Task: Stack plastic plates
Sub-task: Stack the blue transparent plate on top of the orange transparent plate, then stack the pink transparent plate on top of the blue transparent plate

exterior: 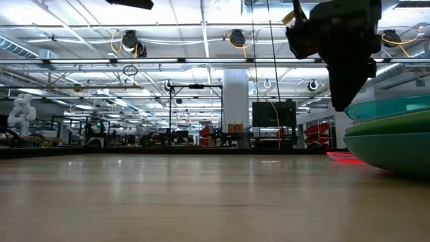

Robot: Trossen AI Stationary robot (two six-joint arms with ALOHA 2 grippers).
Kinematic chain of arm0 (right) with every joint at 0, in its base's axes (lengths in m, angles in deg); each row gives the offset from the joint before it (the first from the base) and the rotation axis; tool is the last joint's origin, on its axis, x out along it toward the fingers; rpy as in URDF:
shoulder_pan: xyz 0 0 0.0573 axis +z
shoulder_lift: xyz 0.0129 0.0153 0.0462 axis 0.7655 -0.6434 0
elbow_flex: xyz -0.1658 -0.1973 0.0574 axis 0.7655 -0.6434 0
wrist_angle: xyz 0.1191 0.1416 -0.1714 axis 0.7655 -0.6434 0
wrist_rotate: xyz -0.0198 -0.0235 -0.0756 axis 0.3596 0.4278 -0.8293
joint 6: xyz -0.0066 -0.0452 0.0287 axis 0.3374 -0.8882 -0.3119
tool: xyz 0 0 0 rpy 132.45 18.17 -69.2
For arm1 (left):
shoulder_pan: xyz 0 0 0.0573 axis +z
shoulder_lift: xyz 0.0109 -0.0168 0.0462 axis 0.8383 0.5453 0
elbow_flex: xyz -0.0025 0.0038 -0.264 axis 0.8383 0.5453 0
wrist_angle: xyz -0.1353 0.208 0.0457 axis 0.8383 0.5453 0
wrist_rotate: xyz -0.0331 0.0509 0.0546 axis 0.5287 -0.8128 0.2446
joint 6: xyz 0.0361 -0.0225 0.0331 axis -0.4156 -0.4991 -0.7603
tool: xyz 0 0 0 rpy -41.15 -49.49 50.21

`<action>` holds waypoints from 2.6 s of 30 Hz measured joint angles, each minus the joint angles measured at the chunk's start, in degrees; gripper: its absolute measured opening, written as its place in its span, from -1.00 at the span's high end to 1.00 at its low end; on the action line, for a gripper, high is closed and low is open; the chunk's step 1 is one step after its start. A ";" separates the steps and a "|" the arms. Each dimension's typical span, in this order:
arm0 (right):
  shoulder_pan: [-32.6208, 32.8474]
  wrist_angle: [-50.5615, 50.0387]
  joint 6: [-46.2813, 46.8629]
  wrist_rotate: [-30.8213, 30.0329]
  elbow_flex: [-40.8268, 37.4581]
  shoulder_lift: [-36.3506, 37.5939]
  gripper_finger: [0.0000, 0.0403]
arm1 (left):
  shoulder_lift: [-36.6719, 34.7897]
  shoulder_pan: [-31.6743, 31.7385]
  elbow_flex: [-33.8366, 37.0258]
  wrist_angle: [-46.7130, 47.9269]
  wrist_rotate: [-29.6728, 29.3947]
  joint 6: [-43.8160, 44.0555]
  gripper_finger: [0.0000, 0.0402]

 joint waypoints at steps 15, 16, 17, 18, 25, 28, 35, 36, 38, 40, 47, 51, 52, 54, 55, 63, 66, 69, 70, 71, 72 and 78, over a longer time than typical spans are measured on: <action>0.34 -5.26 0.71 7.08 0.00 0.48 0.54 | 0.00 0.00 0.00 1.73 0.01 0.61 0.53; 0.34 -5.11 0.71 6.70 0.00 0.48 0.54 | 0.00 0.00 0.00 1.72 0.01 0.61 0.53; 0.34 -4.79 0.73 6.15 0.00 0.48 0.54 | 0.00 0.00 0.00 1.72 0.01 0.61 0.53; 0.31 -4.60 0.68 5.90 0.07 0.48 0.54 | 0.00 0.00 0.00 1.73 0.01 0.61 0.53; 0.31 1.38 -2.09 -1.36 1.95 0.55 0.54 | 0.00 -0.01 0.00 1.72 0.00 0.58 0.53; 0.29 6.34 -5.21 -3.60 1.84 0.11 0.54 | 0.00 -0.01 0.00 1.72 0.01 0.58 0.53; 0.36 7.91 -5.86 -4.60 0.26 0.02 0.54 | 0.00 -0.02 0.00 2.11 0.02 0.58 0.53; 0.47 7.36 -5.26 -4.61 -0.13 0.02 0.54 | 0.00 -0.02 0.00 2.11 0.02 0.58 0.53; 0.79 6.97 -3.83 -4.57 -0.89 0.02 0.54 | 0.00 -0.01 0.00 2.14 0.02 0.60 0.53; 1.16 5.47 -2.69 -4.20 -1.45 0.02 0.54 | 0.00 -0.02 0.00 2.20 0.02 0.61 0.53; 2.39 1.29 1.35 -2.08 -1.51 0.02 0.54 | 0.00 -0.01 0.00 2.64 0.02 0.91 0.53; 3.33 -0.75 3.35 -0.99 -1.51 0.02 0.54 | 0.00 -0.02 0.00 2.62 0.02 0.98 0.53; 3.48 -1.22 3.64 -0.04 -1.51 0.02 0.54 | 0.00 -0.02 0.00 2.62 0.02 1.00 0.53; 3.87 -1.84 4.41 1.53 -1.51 0.02 0.54 | 0.00 0.00 0.00 2.62 0.02 1.04 0.53; 4.02 -2.02 4.63 1.69 -1.51 0.02 0.54 | 0.00 -0.02 0.00 2.62 0.02 1.04 0.53; 3.65 -2.00 2.34 -0.57 -0.81 0.60 0.54 | 0.00 -0.02 0.00 2.58 0.02 1.04 0.53; 2.39 -2.99 0.94 -1.70 1.18 0.68 0.54 | 0.00 -0.02 0.00 2.51 0.02 1.04 0.53; 0.79 -4.68 0.07 -3.06 4.01 0.68 0.54 | 0.00 -0.02 0.00 2.49 0.02 1.04 0.53; 0.06 -5.14 -0.05 -3.55 4.90 0.70 0.54 | 0.00 -0.01 0.00 2.49 0.02 1.03 0.53; -0.71 -5.67 -0.33 -4.28 5.55 0.72 0.54 | 0.00 -0.02 0.00 2.49 0.02 0.92 0.53; -1.57 -6.23 -0.66 -4.62 6.25 0.72 0.54 | 0.00 -0.02 0.00 2.51 0.02 0.78 0.53; -8.22 -12.88 -0.96 -4.64 7.34 0.72 0.54 | 0.00 -0.02 0.00 4.40 0.02 0.40 0.53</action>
